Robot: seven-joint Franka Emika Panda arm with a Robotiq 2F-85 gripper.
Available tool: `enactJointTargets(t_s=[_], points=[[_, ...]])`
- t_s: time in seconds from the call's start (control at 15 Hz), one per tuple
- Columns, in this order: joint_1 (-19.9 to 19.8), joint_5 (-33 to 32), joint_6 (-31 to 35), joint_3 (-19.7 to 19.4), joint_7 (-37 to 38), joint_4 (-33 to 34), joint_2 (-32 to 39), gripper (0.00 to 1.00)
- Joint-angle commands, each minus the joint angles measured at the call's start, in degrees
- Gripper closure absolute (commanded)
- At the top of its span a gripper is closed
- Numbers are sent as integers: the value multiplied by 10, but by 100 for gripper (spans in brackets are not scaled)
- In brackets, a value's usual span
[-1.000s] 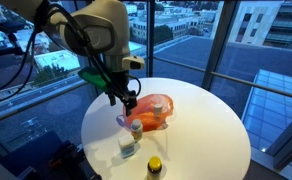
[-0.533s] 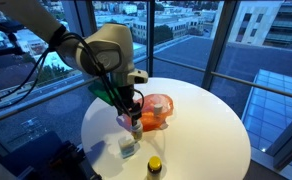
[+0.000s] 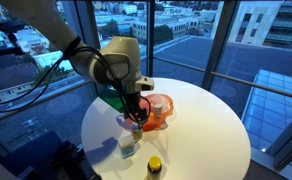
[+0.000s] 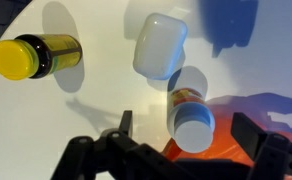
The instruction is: Put the white bottle in the plastic
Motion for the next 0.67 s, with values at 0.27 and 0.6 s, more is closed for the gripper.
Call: enactJointTargets(t_s=[0.27, 0.6], points=[[6, 16, -3, -3, -11, 77, 85, 0], [17, 16, -7, 1, -9, 101, 114, 0]])
